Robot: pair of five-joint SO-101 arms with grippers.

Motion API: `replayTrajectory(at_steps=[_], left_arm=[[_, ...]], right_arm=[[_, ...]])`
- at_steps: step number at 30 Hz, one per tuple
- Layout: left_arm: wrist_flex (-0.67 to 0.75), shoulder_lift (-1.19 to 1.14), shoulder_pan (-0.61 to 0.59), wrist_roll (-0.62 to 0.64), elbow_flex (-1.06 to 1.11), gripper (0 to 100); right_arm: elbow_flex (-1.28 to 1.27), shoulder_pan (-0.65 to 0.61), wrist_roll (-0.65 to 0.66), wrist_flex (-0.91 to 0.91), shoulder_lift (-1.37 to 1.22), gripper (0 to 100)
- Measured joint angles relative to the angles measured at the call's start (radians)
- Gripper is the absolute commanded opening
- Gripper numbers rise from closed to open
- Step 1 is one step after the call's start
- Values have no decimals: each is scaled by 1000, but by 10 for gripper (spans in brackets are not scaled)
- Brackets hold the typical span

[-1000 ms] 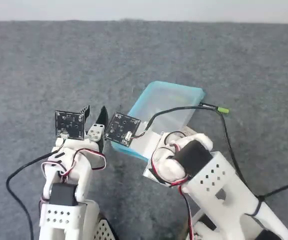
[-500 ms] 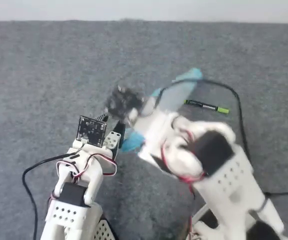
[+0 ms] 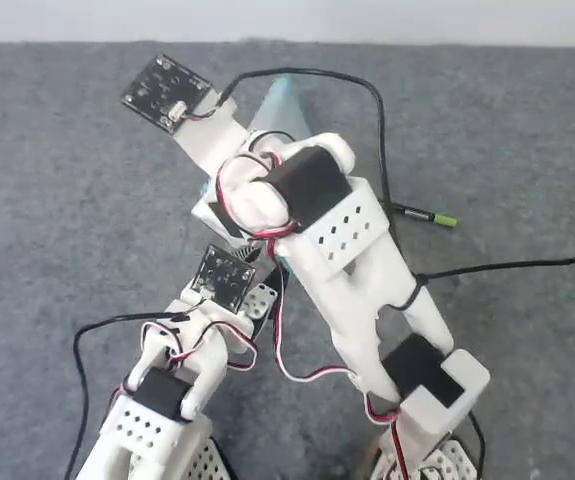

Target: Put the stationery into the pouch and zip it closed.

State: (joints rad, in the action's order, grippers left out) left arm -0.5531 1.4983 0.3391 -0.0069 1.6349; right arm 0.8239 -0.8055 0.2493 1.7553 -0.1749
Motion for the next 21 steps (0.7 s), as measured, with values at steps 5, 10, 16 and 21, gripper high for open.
replayTrajectory(at_steps=[5, 10, 16, 21], left_arm=[[0, 0, -71, 0, 0, 130], [0, 0, -259, 61, -3, 130], [0, 0, -370, 101, -14, 130], [0, 0, -385, 104, -32, 130]], right_arm=[[-106, 2, -3, 0, 0, 7], [-153, 74, -3, 0, 0, 7], [-302, 120, 18, -8, 0, 7], [-551, 120, 35, -114, 43, 7]])
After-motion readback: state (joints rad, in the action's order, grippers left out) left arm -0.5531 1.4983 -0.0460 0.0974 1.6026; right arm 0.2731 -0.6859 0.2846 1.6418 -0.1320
